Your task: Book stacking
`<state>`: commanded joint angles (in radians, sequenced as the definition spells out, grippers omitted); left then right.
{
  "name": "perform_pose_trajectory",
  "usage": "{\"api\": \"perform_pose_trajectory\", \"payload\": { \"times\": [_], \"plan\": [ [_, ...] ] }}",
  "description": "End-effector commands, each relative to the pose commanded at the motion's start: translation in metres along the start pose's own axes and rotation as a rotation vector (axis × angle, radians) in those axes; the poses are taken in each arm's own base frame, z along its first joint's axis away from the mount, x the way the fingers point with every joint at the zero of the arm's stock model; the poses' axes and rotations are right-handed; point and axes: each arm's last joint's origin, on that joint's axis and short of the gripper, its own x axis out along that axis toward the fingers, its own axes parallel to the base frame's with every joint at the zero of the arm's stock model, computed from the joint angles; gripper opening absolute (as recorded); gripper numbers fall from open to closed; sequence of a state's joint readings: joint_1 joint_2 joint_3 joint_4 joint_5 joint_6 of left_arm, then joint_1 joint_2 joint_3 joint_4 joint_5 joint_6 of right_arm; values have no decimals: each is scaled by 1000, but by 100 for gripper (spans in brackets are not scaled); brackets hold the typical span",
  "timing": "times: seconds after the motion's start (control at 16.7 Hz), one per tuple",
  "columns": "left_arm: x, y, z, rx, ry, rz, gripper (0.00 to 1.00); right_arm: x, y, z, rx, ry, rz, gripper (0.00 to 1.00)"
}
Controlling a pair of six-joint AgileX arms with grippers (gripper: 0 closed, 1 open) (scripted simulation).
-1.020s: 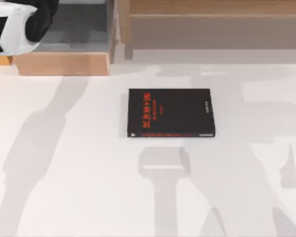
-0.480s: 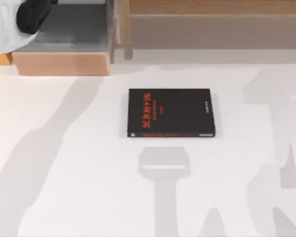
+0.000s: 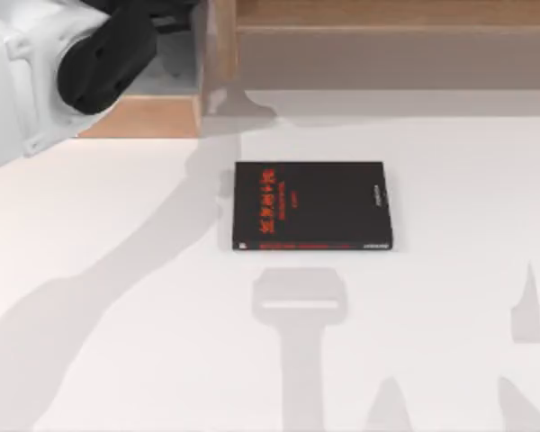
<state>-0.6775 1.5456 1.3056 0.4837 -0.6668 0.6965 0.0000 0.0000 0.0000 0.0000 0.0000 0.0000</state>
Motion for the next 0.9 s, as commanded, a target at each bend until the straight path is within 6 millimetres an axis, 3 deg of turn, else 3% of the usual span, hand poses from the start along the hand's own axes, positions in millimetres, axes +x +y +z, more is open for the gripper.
{"api": "perform_pose_trajectory", "payload": {
  "times": [0.18, 0.36, 0.66, 0.9],
  "plan": [
    [-25, -34, 1, 183, 47, -84, 0, 0, 0, 0, 0, 0, 0, 100],
    [-42, -86, -20, 410, 102, -218, 0, 0, 0, 0, 0, 0, 0, 100],
    [-65, -175, -94, 786, 209, -475, 0, 0, 0, 0, 0, 0, 0, 100],
    [-79, -215, -152, 967, 288, -631, 0, 0, 0, 0, 0, 0, 0, 100]
  ]
}}
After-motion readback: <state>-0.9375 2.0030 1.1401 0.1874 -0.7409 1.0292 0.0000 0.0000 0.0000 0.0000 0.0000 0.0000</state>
